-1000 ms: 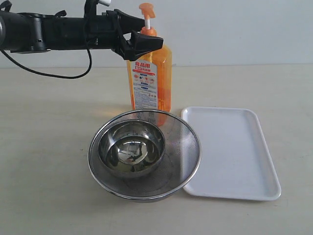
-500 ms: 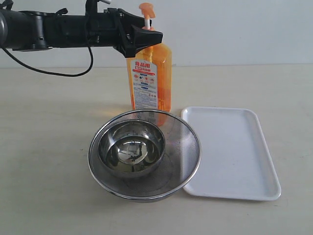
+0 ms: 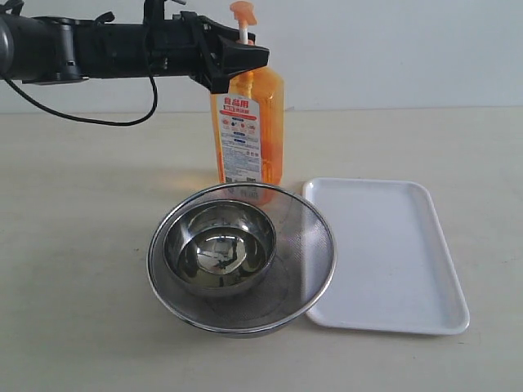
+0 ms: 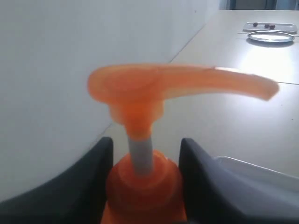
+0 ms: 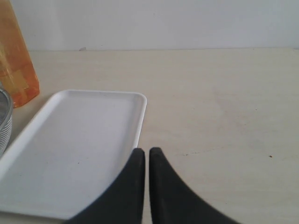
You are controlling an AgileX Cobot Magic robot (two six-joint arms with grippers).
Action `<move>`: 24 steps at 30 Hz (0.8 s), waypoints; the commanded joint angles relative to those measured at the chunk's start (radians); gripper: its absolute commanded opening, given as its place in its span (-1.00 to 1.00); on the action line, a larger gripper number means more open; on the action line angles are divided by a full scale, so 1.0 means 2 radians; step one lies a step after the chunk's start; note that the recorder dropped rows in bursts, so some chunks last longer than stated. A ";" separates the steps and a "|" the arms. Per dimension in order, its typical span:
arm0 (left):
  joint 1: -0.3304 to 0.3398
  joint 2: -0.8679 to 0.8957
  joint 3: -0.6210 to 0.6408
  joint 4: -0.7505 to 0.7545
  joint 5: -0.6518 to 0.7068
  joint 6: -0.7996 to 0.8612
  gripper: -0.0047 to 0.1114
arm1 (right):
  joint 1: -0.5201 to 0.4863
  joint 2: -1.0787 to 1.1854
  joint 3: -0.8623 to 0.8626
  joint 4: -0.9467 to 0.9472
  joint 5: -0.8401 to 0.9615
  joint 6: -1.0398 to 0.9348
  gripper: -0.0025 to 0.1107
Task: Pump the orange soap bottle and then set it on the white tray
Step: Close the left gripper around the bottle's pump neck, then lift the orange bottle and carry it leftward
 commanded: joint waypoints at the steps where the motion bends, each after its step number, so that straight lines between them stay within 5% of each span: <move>1: 0.000 -0.002 -0.008 0.000 -0.021 0.001 -0.84 | -0.004 -0.002 0.000 0.000 -0.004 -0.001 -0.96; 12: 0.010 -0.024 -0.014 0.000 -0.021 -0.015 -0.84 | -0.004 -0.002 0.000 0.000 -0.004 -0.001 -0.96; 24: 0.066 -0.070 -0.014 0.000 0.038 -0.083 -0.84 | -0.004 -0.002 0.000 0.000 -0.004 -0.001 -0.96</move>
